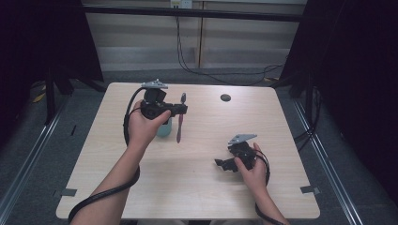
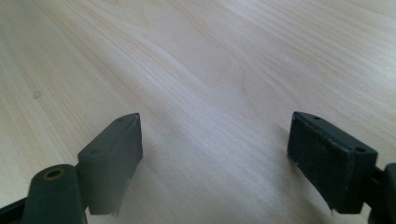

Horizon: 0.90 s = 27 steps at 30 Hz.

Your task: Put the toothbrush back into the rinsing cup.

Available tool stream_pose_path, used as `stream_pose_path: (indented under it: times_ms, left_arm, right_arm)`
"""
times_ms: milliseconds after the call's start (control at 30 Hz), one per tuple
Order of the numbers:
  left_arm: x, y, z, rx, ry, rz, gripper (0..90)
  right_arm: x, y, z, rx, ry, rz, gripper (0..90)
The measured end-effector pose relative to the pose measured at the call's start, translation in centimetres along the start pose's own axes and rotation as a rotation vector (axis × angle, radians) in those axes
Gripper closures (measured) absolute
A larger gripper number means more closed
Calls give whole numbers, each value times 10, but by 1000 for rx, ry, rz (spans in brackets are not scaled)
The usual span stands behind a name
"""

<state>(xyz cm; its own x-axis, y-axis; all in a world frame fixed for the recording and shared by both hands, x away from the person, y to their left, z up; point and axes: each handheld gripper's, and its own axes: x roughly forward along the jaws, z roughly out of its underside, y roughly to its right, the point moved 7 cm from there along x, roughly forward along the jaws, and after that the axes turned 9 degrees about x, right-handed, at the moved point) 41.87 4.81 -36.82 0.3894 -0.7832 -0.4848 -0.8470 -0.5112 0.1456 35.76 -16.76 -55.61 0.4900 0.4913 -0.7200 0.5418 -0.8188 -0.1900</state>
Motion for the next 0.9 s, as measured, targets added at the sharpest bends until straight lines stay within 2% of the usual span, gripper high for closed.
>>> stream_pose_path:
  times_ms: [133, 167, 367, 500, 633, 900]
  left_arm:
    - [-7, -7, -5, 13, -2, -29, 837]
    - [-8, -9, -7, 7, 2, -31, 837]
    - [-18, -19, -15, 11, 22, -49, 837]
    - [-20, -27, -14, 9, 19, -68, 837]
    - [-21, -36, -13, -16, 36, -78, 837]
    - [-22, -53, -15, -23, 42, -111, 837]
  right_arm:
    - [1, -2, 3, -35, 15, 30, 167]
    - [2, -3, 4, -44, 24, 39, 140]
    - [2, -3, 5, -42, 38, 34, 138]
    - [2, -2, 5, -34, 50, 38, 138]
    - [2, -2, 5, -31, 48, 38, 137]
    - [2, -2, 5, -34, 49, 38, 136]
